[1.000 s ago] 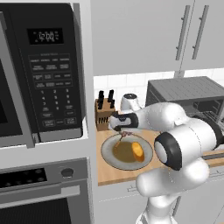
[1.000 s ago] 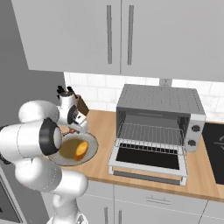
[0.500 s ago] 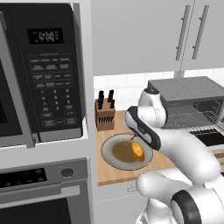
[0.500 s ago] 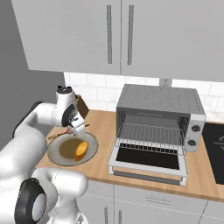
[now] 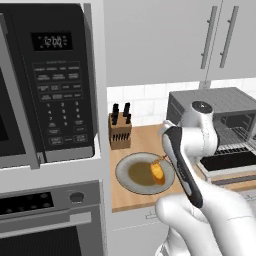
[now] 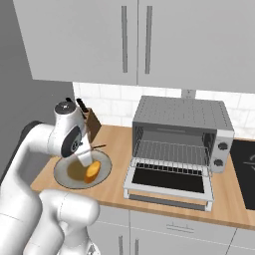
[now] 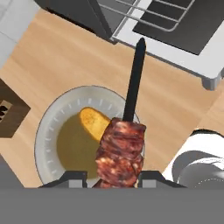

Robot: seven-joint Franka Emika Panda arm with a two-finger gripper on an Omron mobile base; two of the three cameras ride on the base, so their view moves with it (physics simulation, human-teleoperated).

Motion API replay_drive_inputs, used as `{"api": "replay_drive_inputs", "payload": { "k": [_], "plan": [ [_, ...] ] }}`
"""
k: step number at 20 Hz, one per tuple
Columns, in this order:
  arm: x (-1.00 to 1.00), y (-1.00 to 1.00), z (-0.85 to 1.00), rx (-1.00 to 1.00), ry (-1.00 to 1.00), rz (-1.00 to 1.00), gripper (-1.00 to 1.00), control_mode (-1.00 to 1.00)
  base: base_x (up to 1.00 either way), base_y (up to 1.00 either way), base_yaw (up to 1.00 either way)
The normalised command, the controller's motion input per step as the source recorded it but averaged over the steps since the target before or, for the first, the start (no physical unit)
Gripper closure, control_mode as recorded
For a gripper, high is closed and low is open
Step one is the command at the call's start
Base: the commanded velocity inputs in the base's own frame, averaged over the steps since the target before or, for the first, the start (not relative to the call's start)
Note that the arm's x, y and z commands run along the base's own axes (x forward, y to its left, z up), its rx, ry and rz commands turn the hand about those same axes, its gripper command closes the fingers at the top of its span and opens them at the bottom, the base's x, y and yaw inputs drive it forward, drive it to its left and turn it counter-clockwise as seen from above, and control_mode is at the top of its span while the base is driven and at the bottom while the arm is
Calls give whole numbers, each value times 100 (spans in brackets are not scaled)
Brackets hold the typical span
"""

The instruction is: Pick up the kebab skewer and baguette bread, and place them inside the toaster oven. Close the toaster oven door and start by setting the timer.

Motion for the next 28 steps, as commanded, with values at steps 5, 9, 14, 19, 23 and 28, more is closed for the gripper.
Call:
{"api": "replay_drive_inputs", "payload": {
  "k": [5,9,14,19,23,28],
  "plan": [
    [-70,-64,78,11,-1,-29,100,-100,0,0,0],
    [-66,-77,68,10,-3,-23,100,-100,0,0,0],
    [-62,-93,49,7,-12,-15,100,-100,0,0,0],
    [8,-85,14,6,-5,-1,100,-100,0,0,0],
    [44,-76,1,9,-6,0,100,-100,0,0,0],
    [59,-41,-3,2,-2,0,100,-100,0,0,0]
  ]
}}
